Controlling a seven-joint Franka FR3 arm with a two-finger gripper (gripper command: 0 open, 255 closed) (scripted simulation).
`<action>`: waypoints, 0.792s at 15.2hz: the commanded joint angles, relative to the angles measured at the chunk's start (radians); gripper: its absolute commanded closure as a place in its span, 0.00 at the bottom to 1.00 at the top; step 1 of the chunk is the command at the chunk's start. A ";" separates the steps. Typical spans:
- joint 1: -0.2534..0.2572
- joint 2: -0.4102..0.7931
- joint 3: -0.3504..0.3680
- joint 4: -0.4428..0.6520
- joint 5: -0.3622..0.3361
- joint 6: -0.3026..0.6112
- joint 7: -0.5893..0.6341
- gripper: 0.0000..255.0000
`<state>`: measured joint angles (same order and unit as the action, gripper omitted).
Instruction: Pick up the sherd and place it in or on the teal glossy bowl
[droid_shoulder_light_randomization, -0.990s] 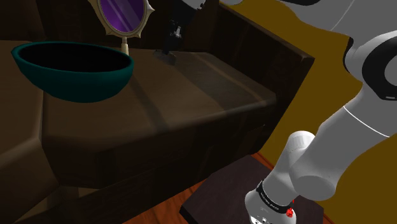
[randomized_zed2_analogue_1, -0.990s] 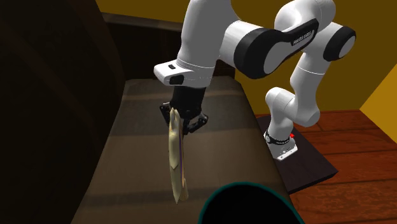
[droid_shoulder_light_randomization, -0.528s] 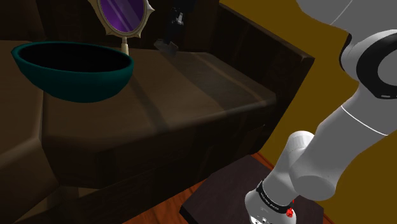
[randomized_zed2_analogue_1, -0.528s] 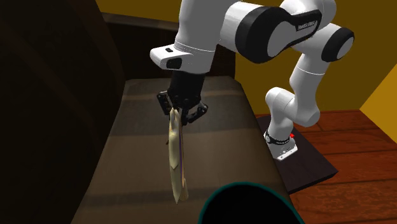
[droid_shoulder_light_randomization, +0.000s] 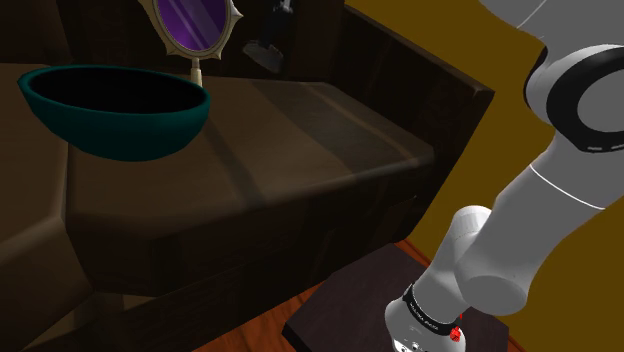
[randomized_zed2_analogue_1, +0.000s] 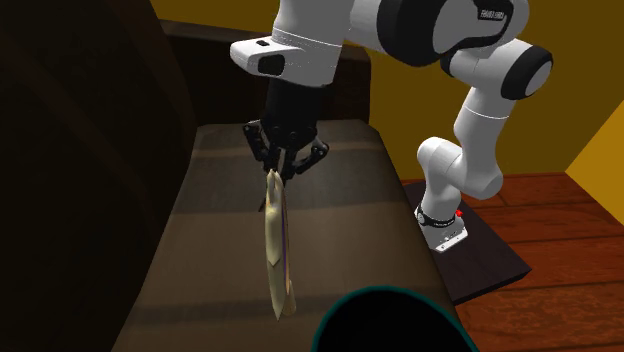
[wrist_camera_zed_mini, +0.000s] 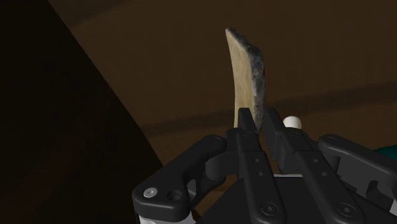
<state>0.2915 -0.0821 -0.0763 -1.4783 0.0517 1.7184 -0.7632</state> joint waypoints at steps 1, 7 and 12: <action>-0.001 0.016 -0.001 0.049 0.001 -0.033 0.000 1.00; 0.010 0.055 0.010 0.157 -0.003 -0.101 0.026 1.00; 0.072 0.079 0.076 0.179 -0.042 -0.096 0.149 1.00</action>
<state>0.3512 -0.0117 -0.0131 -1.3056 0.0177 1.6194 -0.6397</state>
